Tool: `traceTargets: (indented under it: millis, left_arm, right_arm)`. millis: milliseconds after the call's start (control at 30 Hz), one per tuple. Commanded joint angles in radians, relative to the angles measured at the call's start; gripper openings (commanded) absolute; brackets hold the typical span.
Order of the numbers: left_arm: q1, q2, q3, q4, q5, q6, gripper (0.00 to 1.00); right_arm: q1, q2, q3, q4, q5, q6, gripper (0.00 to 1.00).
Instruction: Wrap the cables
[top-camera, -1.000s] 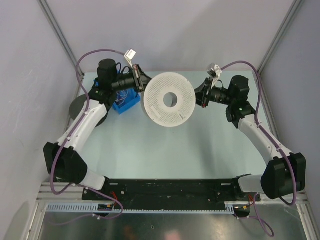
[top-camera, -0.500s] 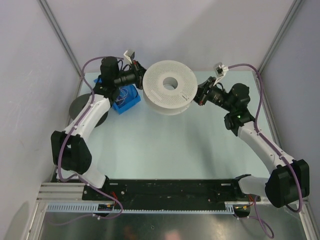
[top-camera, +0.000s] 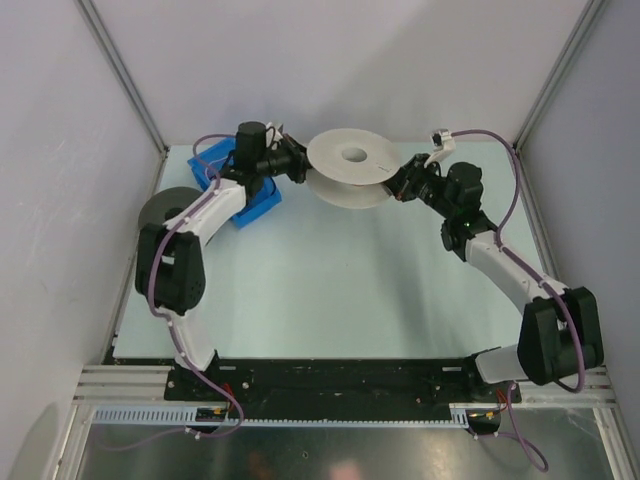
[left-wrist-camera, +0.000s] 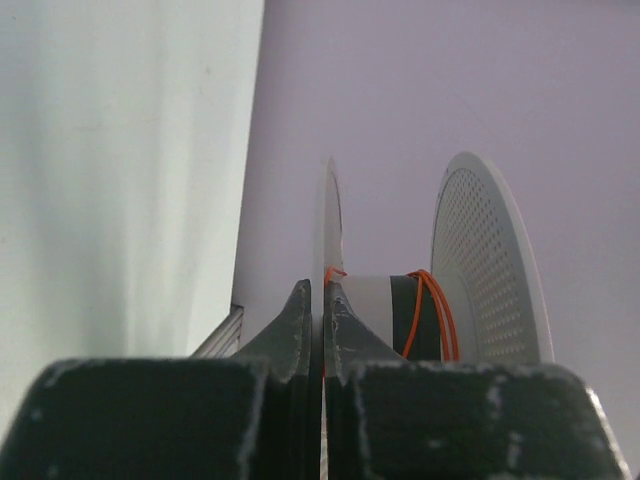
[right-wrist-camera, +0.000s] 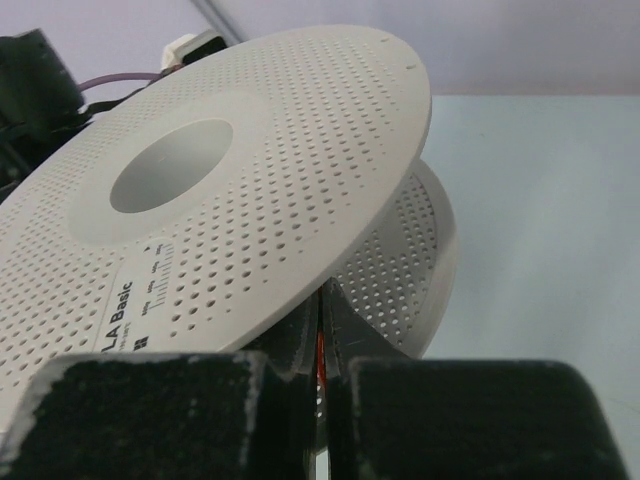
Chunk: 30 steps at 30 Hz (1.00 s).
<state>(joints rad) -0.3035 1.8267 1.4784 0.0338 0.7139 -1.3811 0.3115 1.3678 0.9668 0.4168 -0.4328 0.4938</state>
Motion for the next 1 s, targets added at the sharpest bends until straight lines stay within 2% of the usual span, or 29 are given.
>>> traceTargets:
  millis: [0, 300, 467, 700, 967]
  left_arm:
    - [-0.031, 0.089, 0.108, 0.06, -0.305, 0.058, 0.0]
    - [-0.042, 0.327, 0.233, 0.194, -0.313, 0.101, 0.0]
    - [-0.06, 0.46, 0.346, 0.237, -0.374, 0.129, 0.0]
    - [-0.097, 0.636, 0.511, 0.241, -0.478, 0.214, 0.02]
    - [-0.114, 0.801, 0.661, 0.242, -0.583, 0.257, 0.1]
  right_arm:
    - [0.009, 0.061, 0.001, 0.011, -0.085, -0.033, 0.0]
    - [-0.036, 0.271, 0.001, 0.182, -0.065, 0.024, 0.0]
    - [-0.07, 0.403, 0.028, 0.291, -0.045, 0.081, 0.0]
    - [-0.141, 0.665, 0.173, 0.386, -0.083, 0.204, 0.0]
    - [-0.177, 0.879, 0.338, 0.459, -0.119, 0.27, 0.0]
